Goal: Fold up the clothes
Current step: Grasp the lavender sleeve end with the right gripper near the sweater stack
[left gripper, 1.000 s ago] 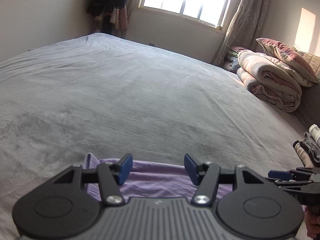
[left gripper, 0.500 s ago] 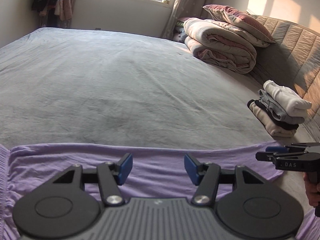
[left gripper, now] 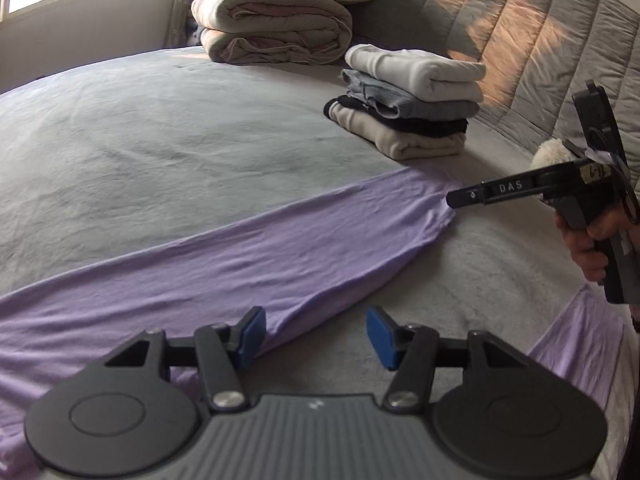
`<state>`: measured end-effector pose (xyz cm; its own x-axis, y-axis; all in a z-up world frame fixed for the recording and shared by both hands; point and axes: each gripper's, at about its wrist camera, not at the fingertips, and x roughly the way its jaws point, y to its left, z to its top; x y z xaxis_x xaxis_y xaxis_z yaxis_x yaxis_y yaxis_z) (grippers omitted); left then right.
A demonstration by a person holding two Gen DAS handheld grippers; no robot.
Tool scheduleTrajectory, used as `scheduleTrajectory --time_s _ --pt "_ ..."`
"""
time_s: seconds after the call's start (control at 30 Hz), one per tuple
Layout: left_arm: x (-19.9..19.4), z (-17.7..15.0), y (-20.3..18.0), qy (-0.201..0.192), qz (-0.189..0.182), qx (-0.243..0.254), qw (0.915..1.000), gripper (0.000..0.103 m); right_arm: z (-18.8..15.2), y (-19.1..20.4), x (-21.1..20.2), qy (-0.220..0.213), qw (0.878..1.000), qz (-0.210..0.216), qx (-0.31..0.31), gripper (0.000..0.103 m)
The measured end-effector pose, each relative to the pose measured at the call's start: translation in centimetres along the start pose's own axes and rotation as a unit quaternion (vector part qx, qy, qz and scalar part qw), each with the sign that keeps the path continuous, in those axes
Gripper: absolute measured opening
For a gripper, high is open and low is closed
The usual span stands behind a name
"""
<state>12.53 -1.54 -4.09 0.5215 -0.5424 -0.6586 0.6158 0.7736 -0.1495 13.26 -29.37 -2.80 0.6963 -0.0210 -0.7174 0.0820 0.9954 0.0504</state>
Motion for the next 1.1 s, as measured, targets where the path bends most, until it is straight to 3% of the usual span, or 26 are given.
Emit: scheduleTrajectory --time_s 0.07,0.23,0.47,0.57,0.63,0.93,1.0,1.1 --pt "0.5 0.0 -0.5 -0.004 -0.001 0.007 1.0 0.053 -0.4 -1.4 0.2 0.0 1.0 -0.004 0.022 0.048" --pt "1.3 0.1 -0.9 -0.015 -0.009 0.002 0.9998 0.036 -1.4 -4.3 1.1 0.0 0.996 0.005 0.084 0.048" --pt "1.9 -0.3 -1.5 -0.02 -0.021 0.019 0.9994 0.029 -0.8 -5.8 2.1 -0.03 0.989 0.034 0.138 0.045" --pt "2.1 -0.4 -1.5 -0.024 -0.018 0.016 0.9994 0.023 -0.6 -6.0 2.7 -0.038 0.989 0.028 0.14 0.026" --pt "2.3 -0.4 -1.4 -0.024 -0.019 0.015 0.9994 0.0 -0.4 -6.0 2.8 -0.04 0.99 0.021 0.136 0.003" --pt "0.5 0.1 -2.1 -0.02 -0.073 0.034 0.9966 0.0 0.8 -4.9 0.8 -0.021 0.996 -0.023 0.089 0.003" --pt "0.1 0.2 -2.3 -0.023 -0.075 0.038 0.9962 0.0 0.9 -4.6 0.5 -0.017 0.997 -0.035 0.074 0.003" --pt "-0.4 0.2 -2.5 -0.041 -0.048 0.055 0.9965 0.0 0.7 -4.4 0.6 -0.014 0.997 -0.041 0.06 0.003"
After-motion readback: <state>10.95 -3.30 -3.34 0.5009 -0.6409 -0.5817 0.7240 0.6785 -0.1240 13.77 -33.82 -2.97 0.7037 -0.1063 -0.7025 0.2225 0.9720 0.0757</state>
